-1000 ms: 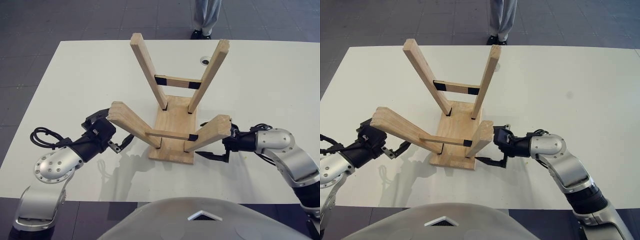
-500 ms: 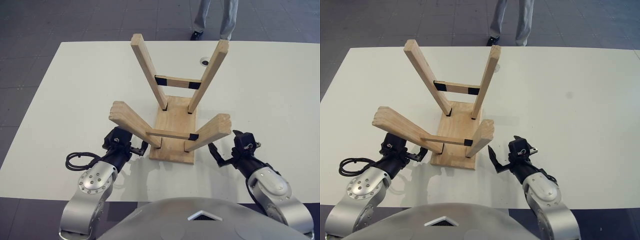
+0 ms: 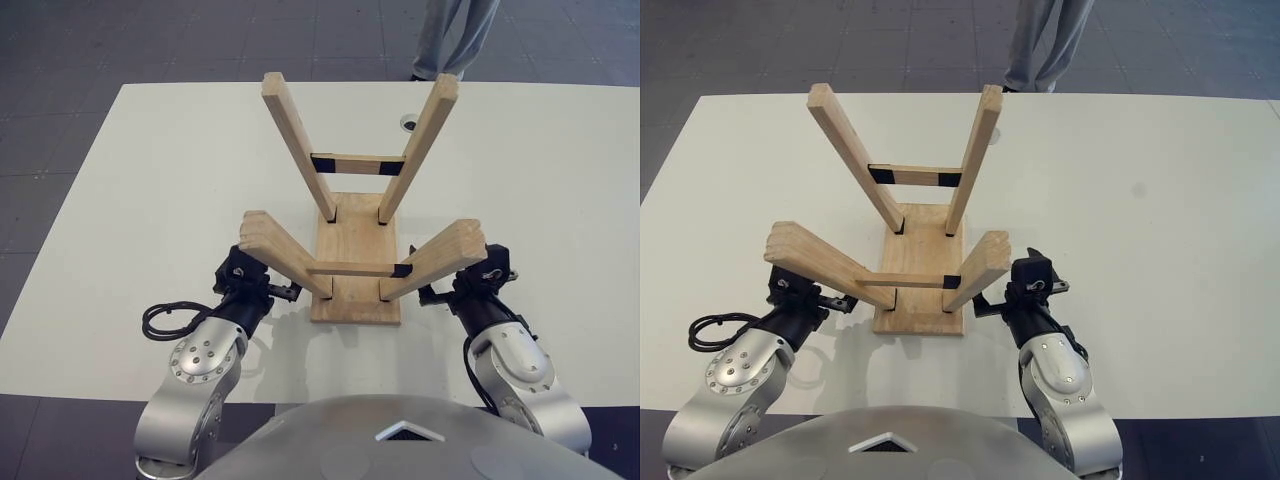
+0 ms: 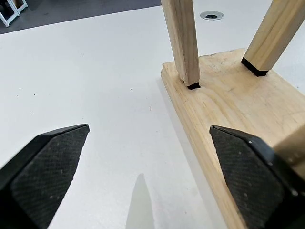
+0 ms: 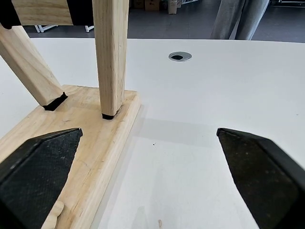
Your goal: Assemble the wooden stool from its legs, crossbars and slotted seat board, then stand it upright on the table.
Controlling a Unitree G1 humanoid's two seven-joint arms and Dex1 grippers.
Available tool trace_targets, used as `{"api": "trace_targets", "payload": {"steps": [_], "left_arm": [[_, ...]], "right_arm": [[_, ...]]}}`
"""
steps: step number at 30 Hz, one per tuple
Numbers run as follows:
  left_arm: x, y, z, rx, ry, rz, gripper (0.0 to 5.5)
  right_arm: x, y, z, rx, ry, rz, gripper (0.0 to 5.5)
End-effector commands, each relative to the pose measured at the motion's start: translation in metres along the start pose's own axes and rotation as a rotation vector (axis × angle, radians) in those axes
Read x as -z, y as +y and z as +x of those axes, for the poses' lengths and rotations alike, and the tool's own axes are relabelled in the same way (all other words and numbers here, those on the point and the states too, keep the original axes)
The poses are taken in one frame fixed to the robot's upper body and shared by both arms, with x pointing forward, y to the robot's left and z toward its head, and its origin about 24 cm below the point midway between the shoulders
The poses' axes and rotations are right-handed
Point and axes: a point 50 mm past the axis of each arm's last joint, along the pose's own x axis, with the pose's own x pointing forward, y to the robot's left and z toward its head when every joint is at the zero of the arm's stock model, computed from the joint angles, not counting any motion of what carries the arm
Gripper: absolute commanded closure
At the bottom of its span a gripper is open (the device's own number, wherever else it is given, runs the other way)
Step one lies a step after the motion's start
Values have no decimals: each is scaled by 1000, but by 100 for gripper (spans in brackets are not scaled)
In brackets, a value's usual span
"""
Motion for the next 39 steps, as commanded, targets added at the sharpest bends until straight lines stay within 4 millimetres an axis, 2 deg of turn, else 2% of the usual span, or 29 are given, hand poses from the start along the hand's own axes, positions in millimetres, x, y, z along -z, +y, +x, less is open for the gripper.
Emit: {"api": "trace_targets", "payload": {"steps": [1, 6, 9, 10, 14, 16, 18, 22, 24, 28, 31, 33, 39], "left_arm": [[-2, 16, -3, -119, -3, 8, 78], [12, 38, -12, -260, 52, -7, 78], [8, 41, -17, -308, 20, -31, 78], [5, 38, -18, -297, 1, -31, 78], [-10, -11, -19, 65, -73, 27, 78], [-11, -26, -20, 189, -94, 37, 78], [-15, -35, -20, 250, -130, 49, 78], [-16, -44, -21, 297, -147, 69, 78], [-13, -41, -22, 270, -131, 69, 78], [-4, -27, -15, 163, -66, 61, 78], [7, -16, -9, 119, -30, 63, 78], [12, -11, -4, 97, -18, 50, 78], [30, -3, 10, 40, -4, -62, 78]], "right_arm": [[-9, -16, -2, 96, -48, -30, 28], [-14, -51, -13, 291, -80, -29, 28], [-20, -62, -21, 339, -97, -33, 28], [-22, -57, -22, 313, -103, -21, 28], [-31, 8, -24, -59, -143, 31, 28], [-31, 25, -26, -157, -148, 3, 28], [-32, 32, -27, -190, -165, -22, 28], [-32, 34, -26, -174, -166, -37, 28], [-32, 30, -25, -148, -165, -48, 28], [-26, -1, -8, 29, -143, -108, 28], [-21, -12, -4, 66, -131, -115, 28], [-34, -18, -3, 74, -206, -104, 28], [-95, -37, -10, 80, -474, -165, 28]]}}
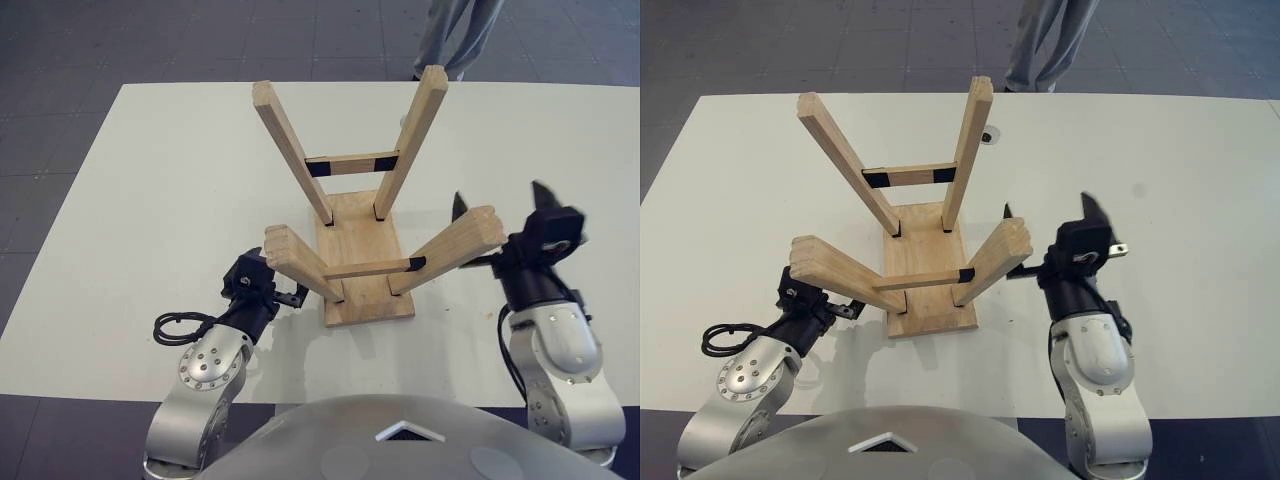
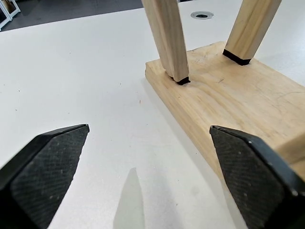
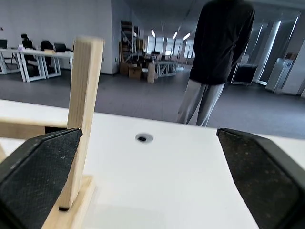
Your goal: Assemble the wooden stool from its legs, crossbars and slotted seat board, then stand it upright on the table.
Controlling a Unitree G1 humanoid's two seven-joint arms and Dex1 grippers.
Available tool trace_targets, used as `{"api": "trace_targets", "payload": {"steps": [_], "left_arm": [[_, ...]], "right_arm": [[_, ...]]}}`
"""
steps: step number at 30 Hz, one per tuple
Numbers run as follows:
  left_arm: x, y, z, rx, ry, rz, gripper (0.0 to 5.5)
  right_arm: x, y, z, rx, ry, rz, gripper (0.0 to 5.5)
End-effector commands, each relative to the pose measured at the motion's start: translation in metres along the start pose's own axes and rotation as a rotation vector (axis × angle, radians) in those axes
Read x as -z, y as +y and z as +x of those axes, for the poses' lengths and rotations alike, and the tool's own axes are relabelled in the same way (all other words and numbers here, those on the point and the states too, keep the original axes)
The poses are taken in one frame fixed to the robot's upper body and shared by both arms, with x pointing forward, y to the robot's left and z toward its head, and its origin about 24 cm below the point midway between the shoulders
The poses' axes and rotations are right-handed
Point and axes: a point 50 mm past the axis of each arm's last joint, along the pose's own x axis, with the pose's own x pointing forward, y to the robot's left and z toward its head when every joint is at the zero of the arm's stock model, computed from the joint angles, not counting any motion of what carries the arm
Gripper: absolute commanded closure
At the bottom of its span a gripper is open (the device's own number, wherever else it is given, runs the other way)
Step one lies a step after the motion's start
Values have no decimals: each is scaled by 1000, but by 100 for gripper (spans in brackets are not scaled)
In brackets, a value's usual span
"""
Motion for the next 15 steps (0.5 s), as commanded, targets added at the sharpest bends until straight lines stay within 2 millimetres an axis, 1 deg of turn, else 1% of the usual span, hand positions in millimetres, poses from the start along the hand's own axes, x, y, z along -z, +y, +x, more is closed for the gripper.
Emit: {"api": "trace_targets", "payload": {"steps": [1, 3, 6, 10, 13, 15], "left_arm": [[6, 6, 6, -48, -11, -49, 78], [7, 8, 9, -64, -17, -51, 78], [10, 9, 12, -84, -12, -62, 78], [12, 8, 17, -84, -12, -67, 78], [12, 9, 20, -78, -15, -57, 78], [12, 9, 21, -77, -17, -55, 78]], "right_arm": [[-26, -15, 8, -13, -104, -35, 28], [-43, -17, 15, -83, -190, 1, 28], [-68, -18, 21, -192, -274, 68, 28], [-106, -9, 25, -375, -338, 191, 28], [-120, 1, 25, -517, -294, 261, 28], [-124, 5, 23, -574, -242, 278, 28]]}}
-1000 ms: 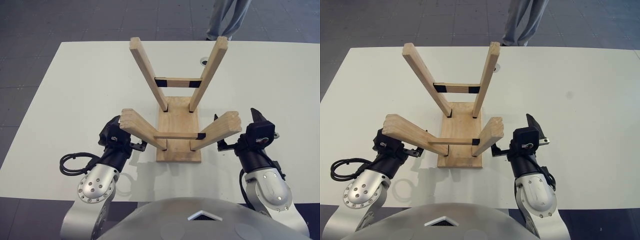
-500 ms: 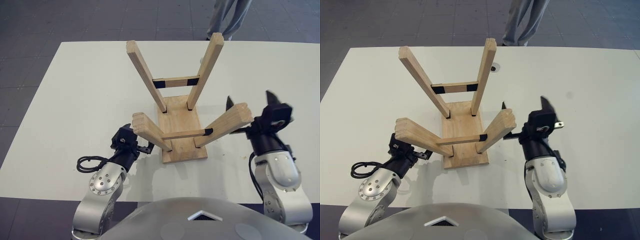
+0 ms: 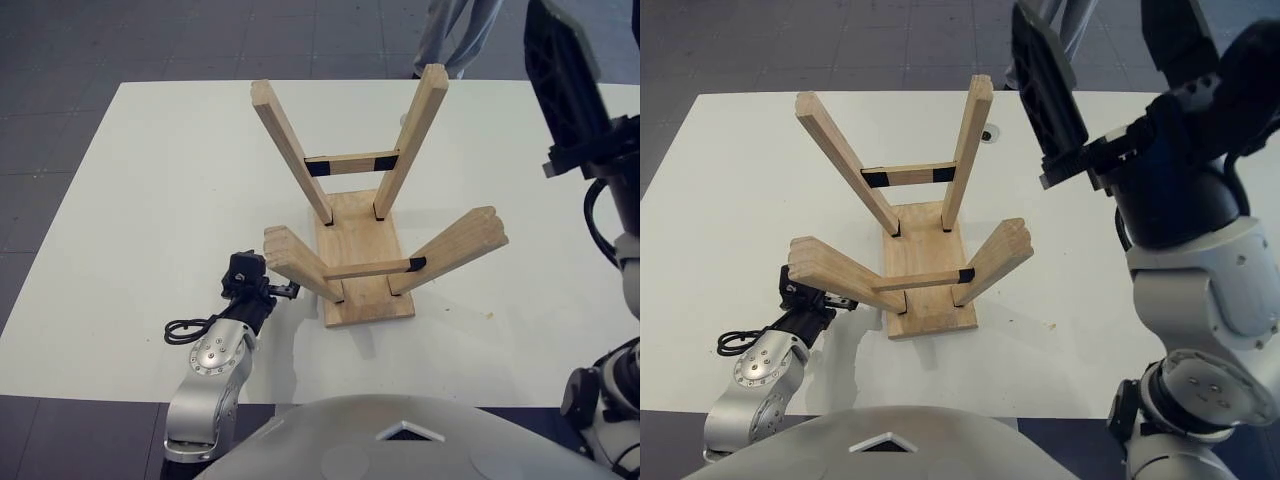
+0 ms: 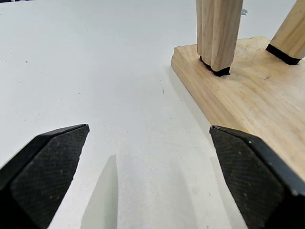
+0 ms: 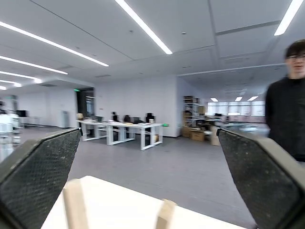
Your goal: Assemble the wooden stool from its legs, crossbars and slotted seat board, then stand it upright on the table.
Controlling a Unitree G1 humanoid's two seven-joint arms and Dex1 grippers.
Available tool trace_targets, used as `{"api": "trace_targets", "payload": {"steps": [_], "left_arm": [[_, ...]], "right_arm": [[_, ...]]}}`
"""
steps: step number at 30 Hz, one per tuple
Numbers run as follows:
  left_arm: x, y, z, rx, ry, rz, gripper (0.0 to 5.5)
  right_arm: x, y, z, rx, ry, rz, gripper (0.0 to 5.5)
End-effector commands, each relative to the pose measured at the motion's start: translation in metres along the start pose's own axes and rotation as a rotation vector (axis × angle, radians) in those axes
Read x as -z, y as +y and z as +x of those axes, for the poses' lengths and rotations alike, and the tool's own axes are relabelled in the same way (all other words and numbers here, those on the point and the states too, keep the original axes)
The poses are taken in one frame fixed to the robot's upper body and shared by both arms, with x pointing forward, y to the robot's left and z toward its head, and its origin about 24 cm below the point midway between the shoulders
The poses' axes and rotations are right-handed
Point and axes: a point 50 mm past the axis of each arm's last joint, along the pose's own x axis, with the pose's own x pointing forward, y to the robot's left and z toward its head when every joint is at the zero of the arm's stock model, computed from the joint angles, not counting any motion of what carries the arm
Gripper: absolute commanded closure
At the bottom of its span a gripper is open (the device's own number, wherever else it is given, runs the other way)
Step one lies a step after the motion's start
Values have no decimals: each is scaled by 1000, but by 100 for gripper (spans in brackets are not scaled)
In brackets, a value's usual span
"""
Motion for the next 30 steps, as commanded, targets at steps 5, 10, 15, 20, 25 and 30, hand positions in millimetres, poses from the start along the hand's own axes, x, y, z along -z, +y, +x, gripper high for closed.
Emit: {"api": "trace_targets", "payload": {"steps": [5, 10, 15, 20, 25, 30], "left_arm": [[-1, 0, 6, 1, -11, 20, 78], [0, -1, 8, 4, -12, 21, 78], [0, -3, 9, 11, -14, 23, 78], [-1, -3, 6, 18, -14, 24, 78], [-1, -3, 4, 20, -12, 19, 78], [-4, -3, 5, 20, -28, 20, 78]], "right_arm": [[-17, 21, 7, -153, 143, 68, 28], [-42, 11, 16, -81, 15, 19, 28], [39, 33, -5, -181, 463, 157, 28], [80, 52, -34, -219, 694, 262, 28], [78, 46, -34, -167, 646, 279, 28], [61, 39, -16, -141, 453, 283, 28]]}}
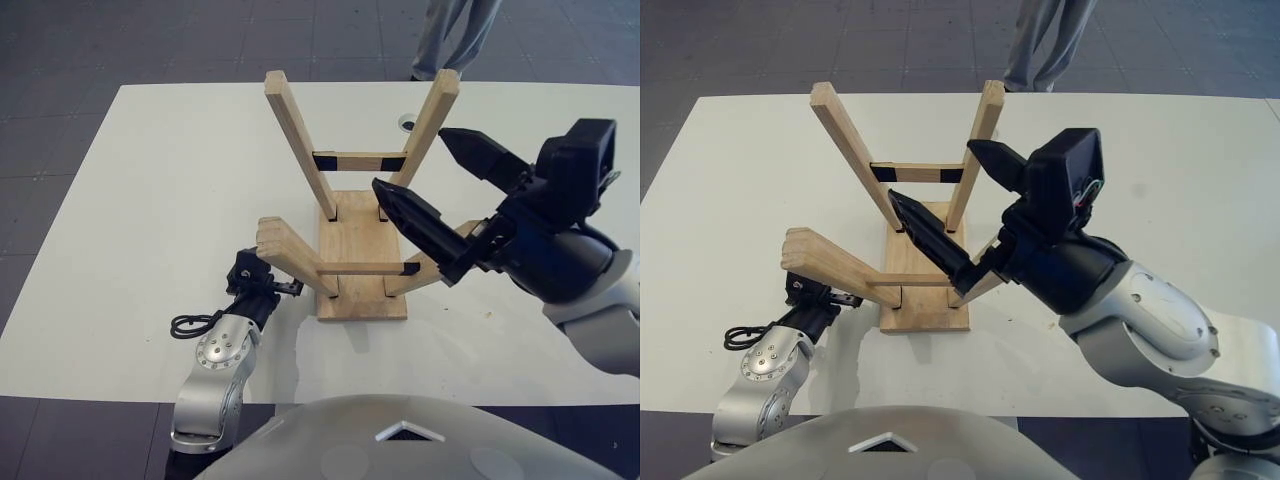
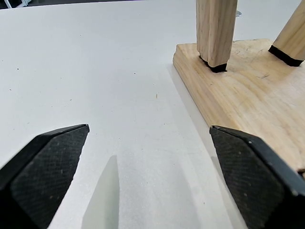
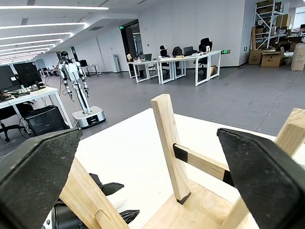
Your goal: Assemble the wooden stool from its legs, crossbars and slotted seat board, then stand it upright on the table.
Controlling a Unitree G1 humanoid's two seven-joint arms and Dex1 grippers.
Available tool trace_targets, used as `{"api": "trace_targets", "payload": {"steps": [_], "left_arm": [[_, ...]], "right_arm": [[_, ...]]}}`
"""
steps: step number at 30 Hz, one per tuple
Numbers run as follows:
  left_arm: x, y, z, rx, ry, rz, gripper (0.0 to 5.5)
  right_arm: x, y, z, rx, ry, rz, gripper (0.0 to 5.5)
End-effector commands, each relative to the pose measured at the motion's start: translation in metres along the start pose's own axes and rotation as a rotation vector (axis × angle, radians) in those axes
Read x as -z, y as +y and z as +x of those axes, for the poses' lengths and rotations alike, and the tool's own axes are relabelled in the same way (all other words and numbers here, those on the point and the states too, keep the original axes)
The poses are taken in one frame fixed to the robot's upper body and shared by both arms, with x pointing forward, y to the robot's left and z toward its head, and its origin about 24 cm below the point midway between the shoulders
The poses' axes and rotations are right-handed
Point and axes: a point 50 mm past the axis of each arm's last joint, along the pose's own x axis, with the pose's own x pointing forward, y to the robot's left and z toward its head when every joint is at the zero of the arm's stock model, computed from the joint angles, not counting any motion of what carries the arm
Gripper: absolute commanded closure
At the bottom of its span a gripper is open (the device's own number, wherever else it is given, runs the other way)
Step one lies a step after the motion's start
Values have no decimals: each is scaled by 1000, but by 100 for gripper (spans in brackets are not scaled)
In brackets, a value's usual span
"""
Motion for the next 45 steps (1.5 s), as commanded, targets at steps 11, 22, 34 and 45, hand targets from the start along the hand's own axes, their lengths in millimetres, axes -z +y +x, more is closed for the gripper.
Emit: {"api": "trace_targets", "payload": {"steps": [11, 22, 34, 45], "left_arm": [[-20, 14, 4, -50, -99, 45, 78], [-29, 30, 5, -30, -111, 110, 78], [-42, 66, 43, 28, -152, 148, 78], [-58, 86, 102, 19, -215, 353, 78]], "right_arm": [[-20, -22, 5, 92, -165, 35, 28], [-75, -82, -58, 489, -358, -215, 28], [89, -124, -76, 592, 345, -197, 28], [111, -79, -73, 192, 540, -320, 28]]}}
